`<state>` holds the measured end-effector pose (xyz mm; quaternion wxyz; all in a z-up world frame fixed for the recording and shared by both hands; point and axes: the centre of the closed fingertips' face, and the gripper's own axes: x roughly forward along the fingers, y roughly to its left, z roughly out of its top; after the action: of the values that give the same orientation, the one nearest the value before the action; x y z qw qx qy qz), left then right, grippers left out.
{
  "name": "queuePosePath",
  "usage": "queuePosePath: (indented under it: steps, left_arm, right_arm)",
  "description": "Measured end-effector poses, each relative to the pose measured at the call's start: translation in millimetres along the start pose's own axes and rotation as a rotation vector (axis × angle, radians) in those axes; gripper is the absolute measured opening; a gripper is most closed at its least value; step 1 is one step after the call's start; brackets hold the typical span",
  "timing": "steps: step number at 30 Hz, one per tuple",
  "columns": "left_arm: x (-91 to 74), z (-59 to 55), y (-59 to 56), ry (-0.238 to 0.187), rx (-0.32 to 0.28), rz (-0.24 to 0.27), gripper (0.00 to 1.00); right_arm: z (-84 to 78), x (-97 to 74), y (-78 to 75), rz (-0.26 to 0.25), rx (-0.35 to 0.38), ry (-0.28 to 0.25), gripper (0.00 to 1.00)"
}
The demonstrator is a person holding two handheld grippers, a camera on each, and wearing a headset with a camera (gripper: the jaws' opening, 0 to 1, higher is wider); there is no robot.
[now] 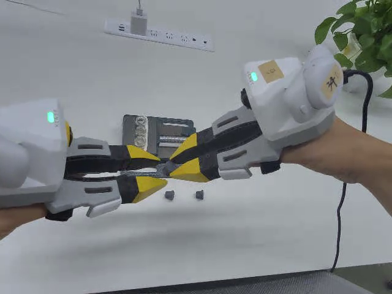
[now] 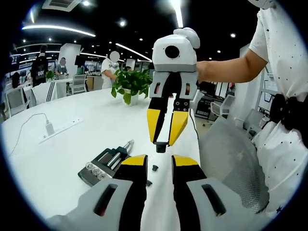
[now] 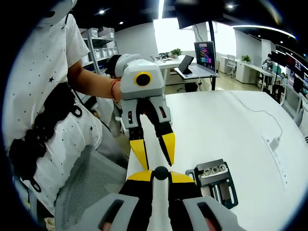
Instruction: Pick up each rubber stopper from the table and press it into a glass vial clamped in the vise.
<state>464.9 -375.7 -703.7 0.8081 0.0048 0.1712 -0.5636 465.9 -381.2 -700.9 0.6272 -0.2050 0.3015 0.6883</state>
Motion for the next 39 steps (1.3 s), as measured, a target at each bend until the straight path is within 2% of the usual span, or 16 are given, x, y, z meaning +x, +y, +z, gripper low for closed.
queuePosePath:
  steps: [11, 16, 20, 23, 29, 35, 39]
  left_arm:
    - [-19.8, -12.2, 20.6, 0.019, 0.022, 0.094, 0.34]
    - [-28.6, -18.2, 29.2, 0.023, 0.015, 0.126, 0.38]
    - [-34.8, -18.5, 37.7, 0.008, 0.014, 0.161, 0.46]
    - [-36.9, -21.4, 42.3, 0.013, 0.02, 0.177, 0.5]
    - [-39.4, -28.0, 48.2, 0.016, 0.027, 0.189, 0.62]
    - [-38.7, -37.9, 48.7, 0.042, 0.043, 0.177, 0.68]
    - [-39.2, -39.7, 49.9, 0.033, 0.029, 0.176, 0.72]
  right_arm:
    - [13.2, -4.4, -33.6, -0.07, 0.011, -0.006, 0.07]
    - [17.5, -0.6, -47.7, -0.094, 0.012, 0.014, 0.07]
    - [19.0, 3.9, -61.2, -0.105, 0.011, 0.038, 0.07]
    - [18.7, 7.9, -72.0, -0.119, 0.008, 0.064, 0.07]
    - [17.7, 17.4, -92.7, -0.14, 0.005, 0.117, 0.07]
    - [4.3, 31.8, -121.2, -0.164, 0.005, 0.174, 0.07]
    - [-3.0, 43.1, -129.4, -0.167, 0.002, 0.201, 0.07]
